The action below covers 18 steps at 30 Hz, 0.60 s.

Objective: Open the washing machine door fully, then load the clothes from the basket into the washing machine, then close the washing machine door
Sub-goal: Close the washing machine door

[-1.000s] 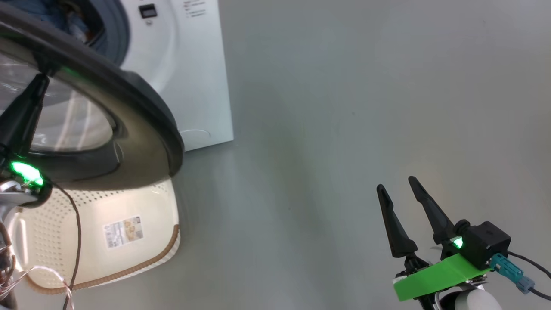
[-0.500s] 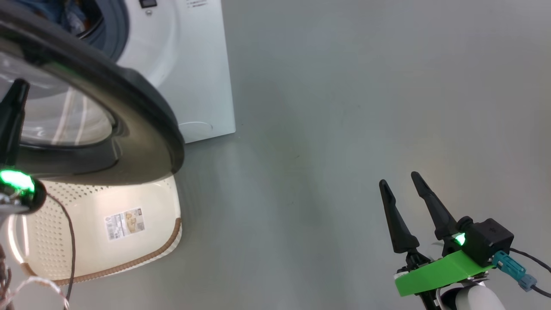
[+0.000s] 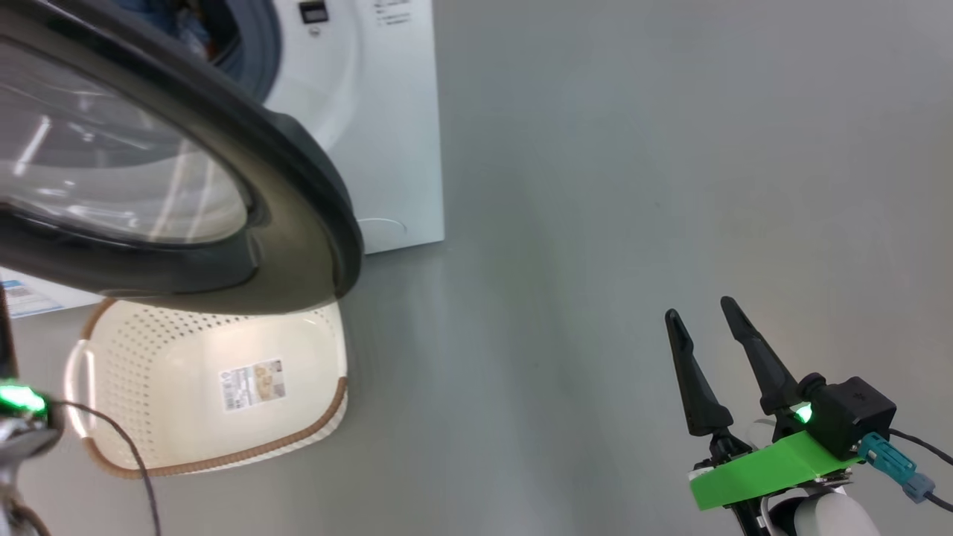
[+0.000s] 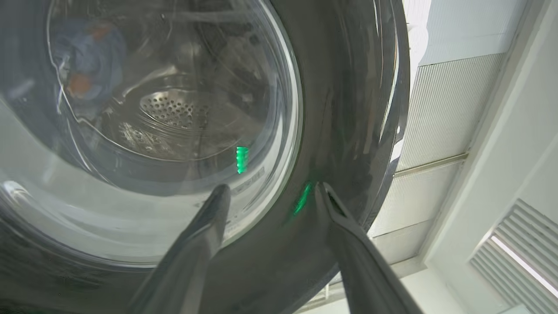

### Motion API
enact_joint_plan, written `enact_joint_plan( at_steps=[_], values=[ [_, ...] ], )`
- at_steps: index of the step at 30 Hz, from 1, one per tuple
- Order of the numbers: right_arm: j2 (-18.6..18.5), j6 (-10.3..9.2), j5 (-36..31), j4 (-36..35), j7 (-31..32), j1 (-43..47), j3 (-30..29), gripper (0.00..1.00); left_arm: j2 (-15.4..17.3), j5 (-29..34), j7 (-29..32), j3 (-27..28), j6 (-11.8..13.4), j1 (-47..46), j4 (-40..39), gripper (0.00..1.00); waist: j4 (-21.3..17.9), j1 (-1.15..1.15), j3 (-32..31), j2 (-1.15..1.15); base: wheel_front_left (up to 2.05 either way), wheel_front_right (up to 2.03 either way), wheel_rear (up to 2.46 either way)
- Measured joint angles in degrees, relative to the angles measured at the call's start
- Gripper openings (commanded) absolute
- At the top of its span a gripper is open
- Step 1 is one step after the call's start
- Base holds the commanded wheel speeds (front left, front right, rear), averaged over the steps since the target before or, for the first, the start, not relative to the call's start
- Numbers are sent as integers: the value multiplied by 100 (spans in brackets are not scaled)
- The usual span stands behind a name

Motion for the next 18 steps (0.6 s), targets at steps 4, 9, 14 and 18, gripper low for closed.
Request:
enact_joint_plan(
  at_steps=[4, 9, 14, 18],
  values=[
    [1, 0, -52, -18, 63, 5, -12, 100, -160, 1039, -907, -107, 0, 346, -357, 100, 131, 0, -108, 0, 0, 0, 0],
    [0, 0, -98, -51, 172, 69, -15, 100, -115, 3162, -2265, -690, -5, 959, -535, 100, 255, 0, -286, 0, 0, 0, 0],
    [1, 0, -110, -103, 255, 215, -54, 100, 102, 5392, -3199, -1273, 82, 1569, -382, 100, 339, 0, -487, 0, 0, 0, 0],
    [2, 0, -214, -144, 332, 402, -89, 100, 199, 6774, -3482, -1811, 513, 1965, -244, 100, 401, 0, -683, 0, 0, 0, 0]
  ],
)
